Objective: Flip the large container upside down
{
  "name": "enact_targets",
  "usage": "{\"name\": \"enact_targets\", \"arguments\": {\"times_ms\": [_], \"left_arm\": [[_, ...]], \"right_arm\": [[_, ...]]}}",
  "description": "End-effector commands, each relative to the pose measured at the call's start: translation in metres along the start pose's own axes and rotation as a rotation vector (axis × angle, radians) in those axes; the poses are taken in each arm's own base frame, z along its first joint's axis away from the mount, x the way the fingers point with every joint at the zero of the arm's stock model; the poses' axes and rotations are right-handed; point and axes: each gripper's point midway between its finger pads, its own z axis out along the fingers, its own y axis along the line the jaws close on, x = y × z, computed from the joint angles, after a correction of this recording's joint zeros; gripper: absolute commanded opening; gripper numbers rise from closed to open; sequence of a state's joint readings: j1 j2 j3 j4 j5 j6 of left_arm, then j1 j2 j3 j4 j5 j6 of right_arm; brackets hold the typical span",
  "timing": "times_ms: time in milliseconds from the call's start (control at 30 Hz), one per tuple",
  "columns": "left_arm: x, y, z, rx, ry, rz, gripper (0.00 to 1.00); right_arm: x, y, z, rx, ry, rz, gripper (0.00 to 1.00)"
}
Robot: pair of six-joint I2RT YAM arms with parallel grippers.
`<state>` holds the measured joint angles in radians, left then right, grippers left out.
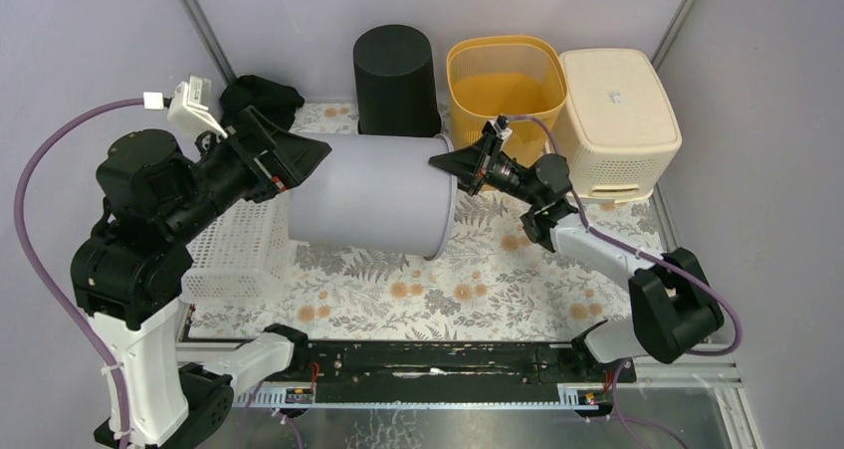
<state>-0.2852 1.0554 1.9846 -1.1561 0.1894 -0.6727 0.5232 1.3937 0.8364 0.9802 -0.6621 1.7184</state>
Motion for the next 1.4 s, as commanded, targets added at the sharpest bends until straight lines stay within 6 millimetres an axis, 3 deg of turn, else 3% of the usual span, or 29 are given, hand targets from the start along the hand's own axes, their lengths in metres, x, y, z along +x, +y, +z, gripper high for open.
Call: {"name": "enact_targets", "arguments": {"times_ms": [0,233,533,833,1200,1367], "left_arm": [[-0.004,-0.017,-0.011,0.067,-0.004,-0.007,1.00],[-0.007,-0.026,-0.013,0.104,-0.006,-0.014,1.00],[-0.005,-0.025,-0.010,0.103,0.004,-0.011,1.00],[-0.001,-0.020,-0.006,0.091,0.018,-0.006,1.00],[0.001,-0.016,0.000,0.079,0.027,-0.001,1.00],[0.001,-0.014,0.002,0.072,0.030,0.002,1.00]], "right_arm": [[0.017,0.065,-0.007,-0.327,0.033,-0.052,0.00],[0.025,0.047,0.008,-0.442,0.044,0.016,0.00],[0.026,0.008,0.037,-0.407,-0.006,0.032,0.00],[0.033,-0.009,0.082,-0.430,0.018,0.065,0.00],[0.028,-0.043,0.119,-0.424,0.020,0.109,0.00],[0.030,-0.068,0.121,-0.375,0.019,0.118,0.00]]}}
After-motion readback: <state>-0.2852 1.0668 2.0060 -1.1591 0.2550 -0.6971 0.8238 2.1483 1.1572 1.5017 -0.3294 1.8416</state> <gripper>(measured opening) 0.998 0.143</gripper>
